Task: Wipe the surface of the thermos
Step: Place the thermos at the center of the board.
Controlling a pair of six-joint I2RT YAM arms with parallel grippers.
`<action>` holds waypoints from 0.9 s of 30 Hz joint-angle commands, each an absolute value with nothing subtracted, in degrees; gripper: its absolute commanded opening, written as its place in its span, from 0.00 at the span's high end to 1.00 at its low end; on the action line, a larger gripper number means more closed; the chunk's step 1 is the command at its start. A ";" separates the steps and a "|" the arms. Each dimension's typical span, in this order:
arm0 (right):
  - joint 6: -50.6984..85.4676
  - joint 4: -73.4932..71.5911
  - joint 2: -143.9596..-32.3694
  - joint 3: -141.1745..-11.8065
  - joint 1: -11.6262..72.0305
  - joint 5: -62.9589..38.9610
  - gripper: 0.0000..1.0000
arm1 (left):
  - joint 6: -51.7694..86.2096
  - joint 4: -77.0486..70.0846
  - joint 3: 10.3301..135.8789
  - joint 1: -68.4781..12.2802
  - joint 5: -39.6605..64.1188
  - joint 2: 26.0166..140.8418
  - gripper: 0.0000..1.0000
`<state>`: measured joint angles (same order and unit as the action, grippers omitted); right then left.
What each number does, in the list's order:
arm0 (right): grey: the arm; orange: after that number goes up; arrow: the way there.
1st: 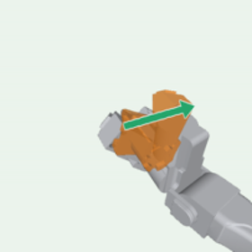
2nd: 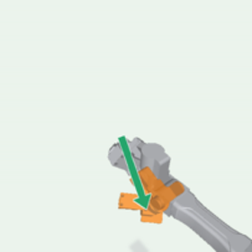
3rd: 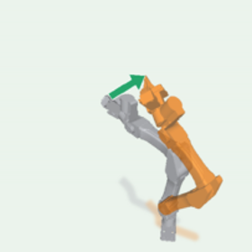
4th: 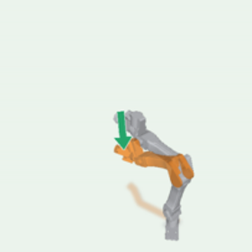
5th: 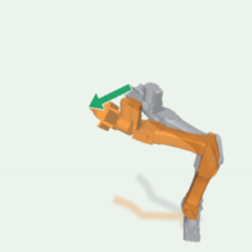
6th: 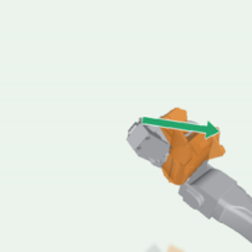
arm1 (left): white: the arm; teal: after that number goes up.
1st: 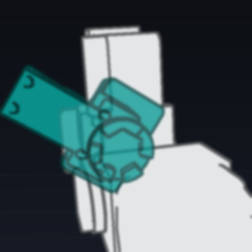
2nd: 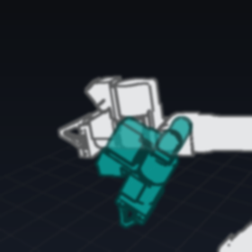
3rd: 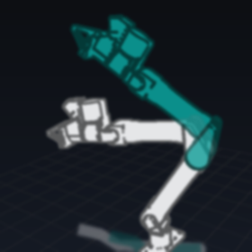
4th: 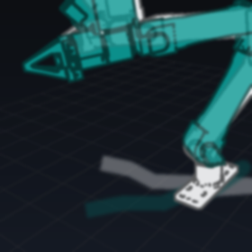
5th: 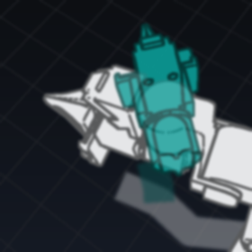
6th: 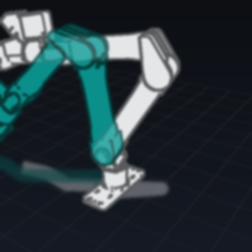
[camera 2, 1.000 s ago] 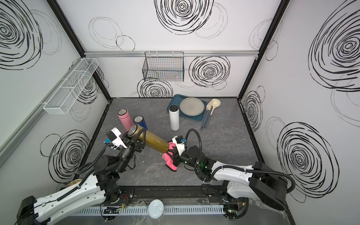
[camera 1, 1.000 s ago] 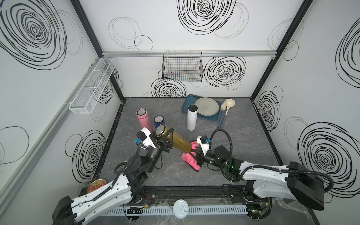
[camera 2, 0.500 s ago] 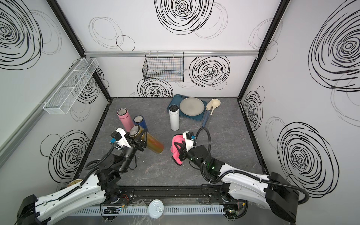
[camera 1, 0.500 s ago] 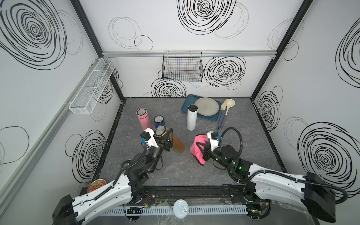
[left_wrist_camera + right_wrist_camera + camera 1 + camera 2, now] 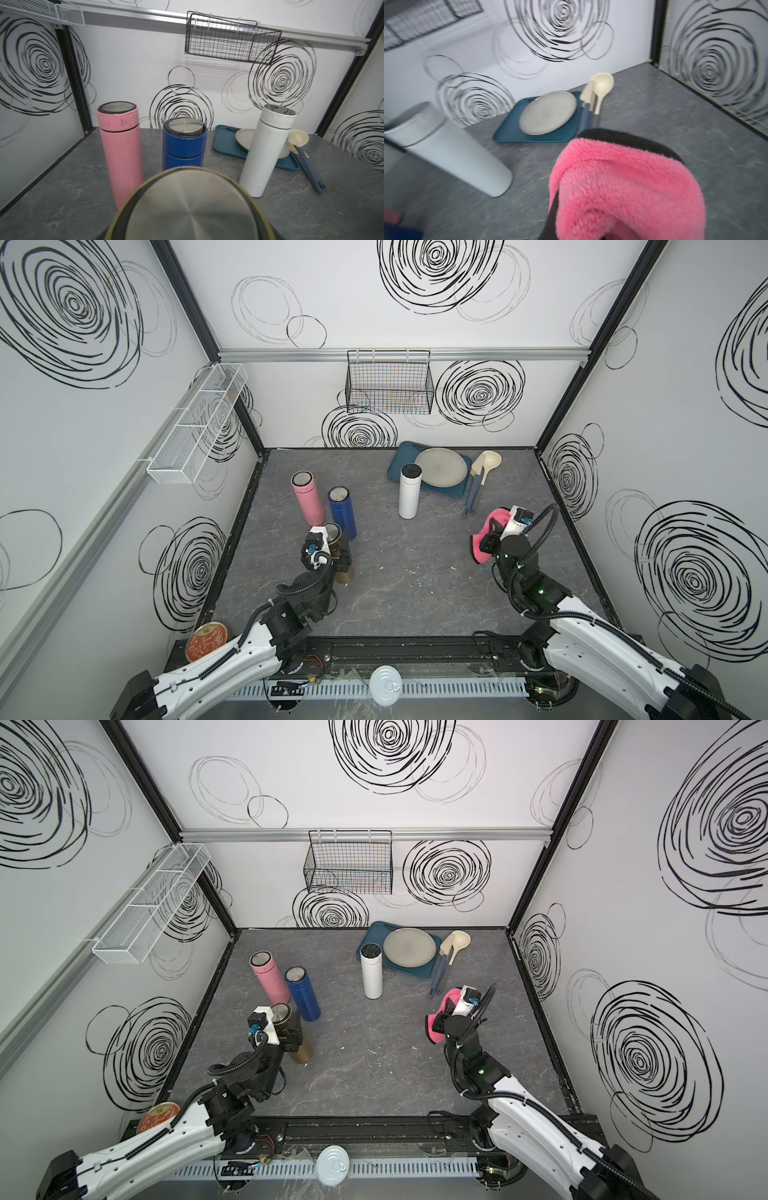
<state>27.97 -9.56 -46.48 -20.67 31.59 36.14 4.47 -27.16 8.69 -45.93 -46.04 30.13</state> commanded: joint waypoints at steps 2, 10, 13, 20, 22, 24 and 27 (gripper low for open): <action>31.21 -10.34 -51.75 -19.91 23.79 39.24 1.00 | 0.22 -36.56 5.33 -39.80 -52.19 28.83 1.00; 29.22 -14.39 -54.32 -19.04 21.53 32.97 1.00 | 4.23 -42.06 3.66 -18.04 -44.12 30.07 1.00; 29.10 -14.40 -54.58 -19.16 21.46 32.47 1.00 | 4.22 -44.77 4.77 -11.67 -40.19 32.47 1.00; 28.91 -14.87 -54.30 -18.72 21.42 31.99 1.00 | 2.09 -56.88 10.84 -2.69 -37.84 48.91 1.00; 28.92 -14.77 -55.00 -19.13 21.35 31.86 1.00 | -0.27 -60.37 13.64 -1.02 -37.06 54.64 1.00; 28.83 -14.68 -55.53 -19.49 21.35 31.60 1.00 | -1.76 -65.92 15.11 1.04 -34.53 59.83 1.00; 28.73 -15.02 -56.19 -19.75 21.23 31.46 1.00 | 0.17 -70.54 17.17 4.50 -30.07 65.96 1.00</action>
<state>28.88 -13.47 -55.72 -19.35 21.56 31.48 0.58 -56.66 14.02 2.04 -35.09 62.72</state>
